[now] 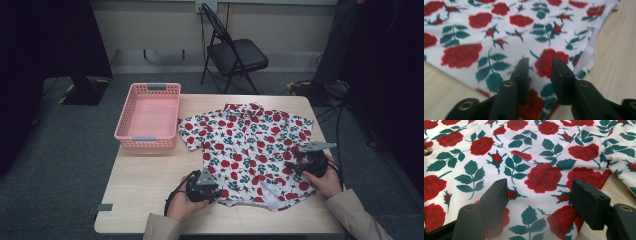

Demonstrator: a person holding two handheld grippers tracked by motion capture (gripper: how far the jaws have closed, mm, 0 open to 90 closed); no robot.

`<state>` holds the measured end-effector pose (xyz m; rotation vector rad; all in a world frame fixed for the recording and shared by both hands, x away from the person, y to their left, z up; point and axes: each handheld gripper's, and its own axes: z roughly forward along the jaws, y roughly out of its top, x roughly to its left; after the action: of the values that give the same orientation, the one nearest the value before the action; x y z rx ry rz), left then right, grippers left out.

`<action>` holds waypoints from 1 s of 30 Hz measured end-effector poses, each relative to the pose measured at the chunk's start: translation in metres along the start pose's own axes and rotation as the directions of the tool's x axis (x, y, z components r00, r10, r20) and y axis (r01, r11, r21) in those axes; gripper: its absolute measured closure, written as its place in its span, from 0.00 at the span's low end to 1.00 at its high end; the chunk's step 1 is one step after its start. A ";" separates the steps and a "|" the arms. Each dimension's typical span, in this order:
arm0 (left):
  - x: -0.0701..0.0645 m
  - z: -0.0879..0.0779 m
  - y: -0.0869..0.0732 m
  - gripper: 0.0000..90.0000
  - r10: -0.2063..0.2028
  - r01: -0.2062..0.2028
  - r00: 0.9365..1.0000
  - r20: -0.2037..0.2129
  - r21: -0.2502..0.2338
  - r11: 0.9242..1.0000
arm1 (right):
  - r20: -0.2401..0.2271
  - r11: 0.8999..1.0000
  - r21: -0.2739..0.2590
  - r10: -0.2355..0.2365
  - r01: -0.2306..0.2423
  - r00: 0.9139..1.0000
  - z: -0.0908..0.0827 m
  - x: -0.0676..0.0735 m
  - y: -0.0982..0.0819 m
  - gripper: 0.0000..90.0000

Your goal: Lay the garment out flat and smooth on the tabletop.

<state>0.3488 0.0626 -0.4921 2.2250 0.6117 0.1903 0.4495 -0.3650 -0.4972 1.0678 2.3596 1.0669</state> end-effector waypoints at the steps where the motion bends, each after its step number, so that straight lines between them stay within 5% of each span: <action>1: 0.000 -0.002 -0.001 0.81 -0.015 0.015 1.000 0.008 0.006 1.000 | 0.000 1.000 0.000 0.000 0.000 1.000 0.000 0.000 0.000 0.33; 4: -0.003 -0.005 0.001 0.79 -0.003 0.004 1.000 -0.014 0.020 1.000 | 0.001 1.000 0.000 0.000 0.000 1.000 0.000 0.000 0.000 0.33; 7: -0.003 0.000 0.013 0.51 0.001 -0.002 0.999 -0.046 -0.035 0.999 | 0.002 1.000 -0.001 -0.001 0.001 1.000 0.000 0.000 0.000 0.34; 12: -0.002 0.024 0.045 0.34 0.009 -0.011 1.000 -0.026 -0.076 0.997 | 0.002 1.000 0.000 0.000 0.000 1.000 0.000 0.000 0.000 0.34; 21: -0.005 0.071 0.086 0.33 0.027 -0.023 0.999 0.031 -0.115 0.993 | 0.002 1.000 -0.001 0.000 0.000 1.000 0.000 0.000 0.000 0.34; 30: -0.017 0.108 0.118 0.55 0.069 -0.058 0.992 0.109 -0.100 0.993 | 0.001 1.000 0.000 0.000 0.000 1.000 0.000 0.000 0.000 0.34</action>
<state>0.4121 -0.0843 -0.4754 2.1466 0.4609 0.1234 0.4492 -0.3649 -0.4972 1.0682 2.3583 1.0665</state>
